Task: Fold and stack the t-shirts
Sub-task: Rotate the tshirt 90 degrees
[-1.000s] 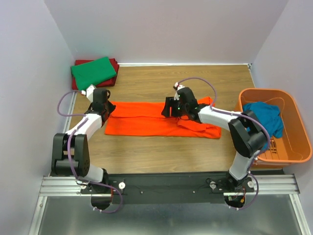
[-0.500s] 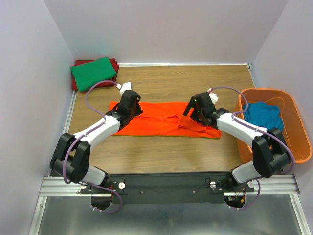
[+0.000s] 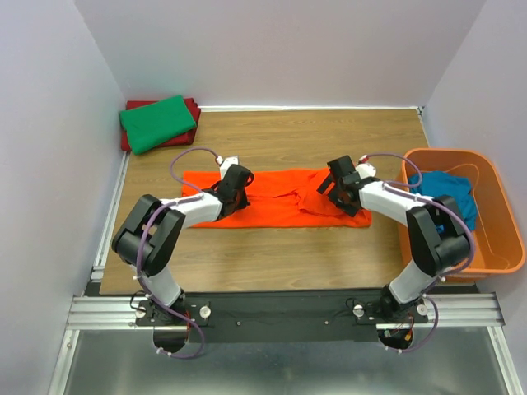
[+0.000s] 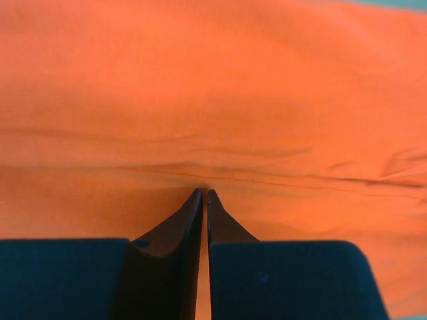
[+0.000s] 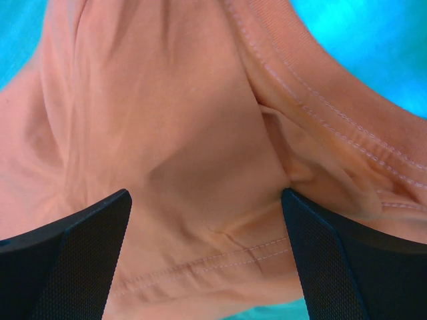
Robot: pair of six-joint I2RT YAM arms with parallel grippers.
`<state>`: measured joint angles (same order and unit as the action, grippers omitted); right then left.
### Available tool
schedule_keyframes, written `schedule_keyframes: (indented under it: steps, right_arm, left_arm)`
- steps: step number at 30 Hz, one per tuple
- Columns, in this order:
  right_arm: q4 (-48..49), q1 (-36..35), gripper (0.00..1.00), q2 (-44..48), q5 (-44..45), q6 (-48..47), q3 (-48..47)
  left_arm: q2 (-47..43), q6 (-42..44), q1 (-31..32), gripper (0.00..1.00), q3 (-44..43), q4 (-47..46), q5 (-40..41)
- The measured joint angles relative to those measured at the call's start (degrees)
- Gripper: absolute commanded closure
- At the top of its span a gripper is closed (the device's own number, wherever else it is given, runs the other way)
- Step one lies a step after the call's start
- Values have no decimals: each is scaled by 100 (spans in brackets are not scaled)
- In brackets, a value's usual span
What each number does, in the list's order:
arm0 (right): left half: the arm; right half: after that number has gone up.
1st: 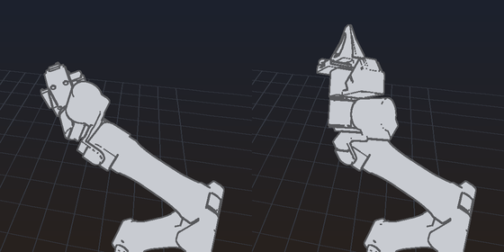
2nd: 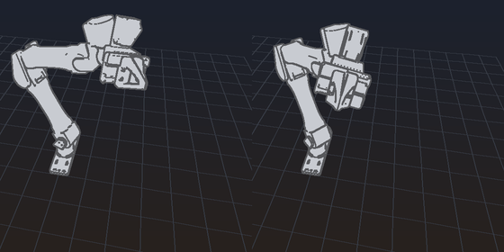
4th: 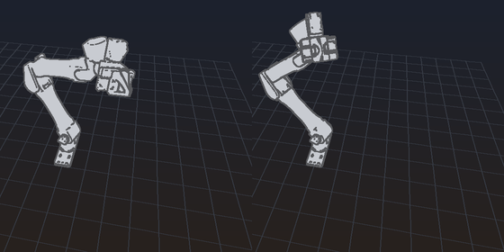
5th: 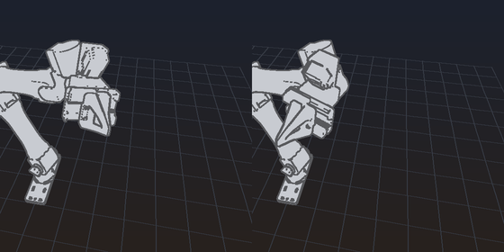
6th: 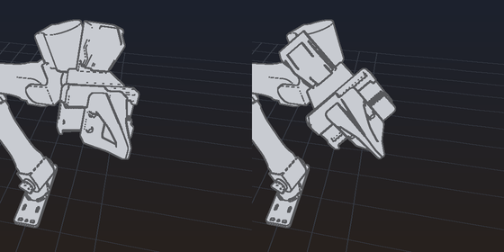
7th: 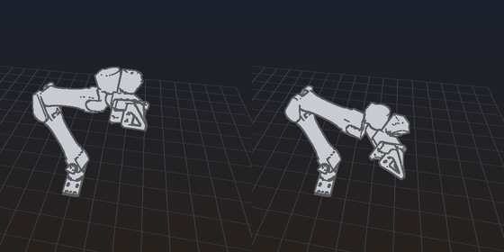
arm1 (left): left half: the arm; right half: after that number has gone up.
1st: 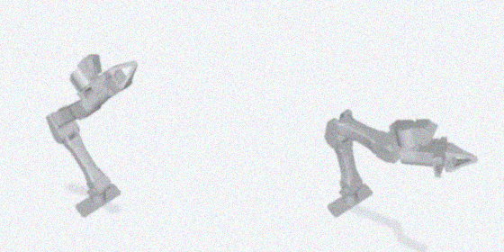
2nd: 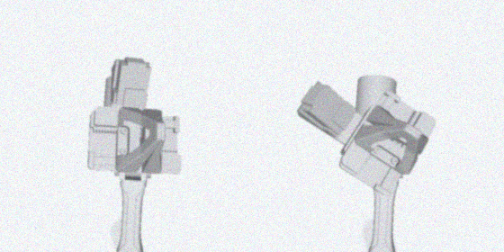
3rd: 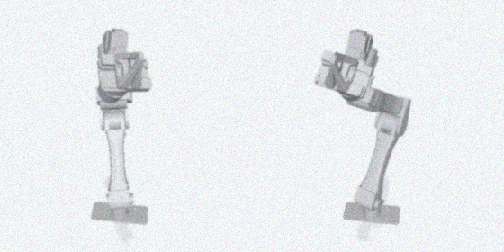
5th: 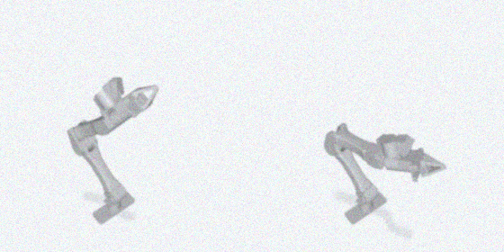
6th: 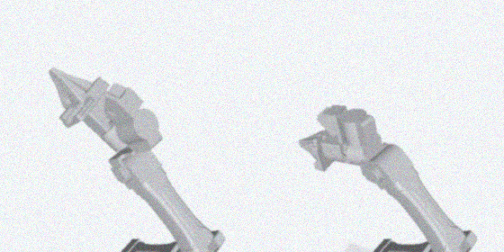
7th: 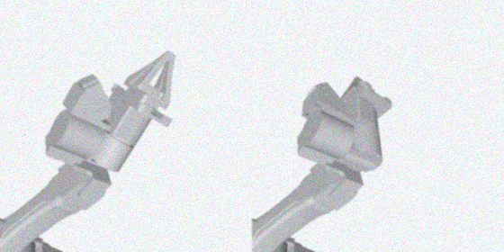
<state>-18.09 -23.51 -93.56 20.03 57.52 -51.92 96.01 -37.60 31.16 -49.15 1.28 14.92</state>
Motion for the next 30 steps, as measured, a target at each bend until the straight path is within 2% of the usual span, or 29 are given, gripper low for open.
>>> schedule_keyframes:
  steps: [4, 9, 15, 19, 24, 30]
  right_arm:
    - [46, 28, 0, -428, 146, -90, -415]
    - [35, 170, 0, -1274, 190, -568, -1388]
    - [68, 264, 0, -2734, -66, -1615, -3388]
    - [20, 278, 0, -3652, -535, -2310, -4787]
    - [-87, 289, 0, -4789, -1335, -3156, -6592]
    - [-221, 289, 0, -5587, -2015, -3943, -7910]
  left_arm:
    - [144, -131, 0, 90, 13, -208, 61]
    - [-26, -448, 81, 90, 299, -415, 68]
    - [-590, -1268, 358, 90, 927, -435, -199]
    - [-796, -1843, 831, 87, 1016, -273, -472]
    - [-518, -2144, 1346, 87, 356, -378, -868]
    - [81, -1961, 1425, 85, -938, -595, -1222]
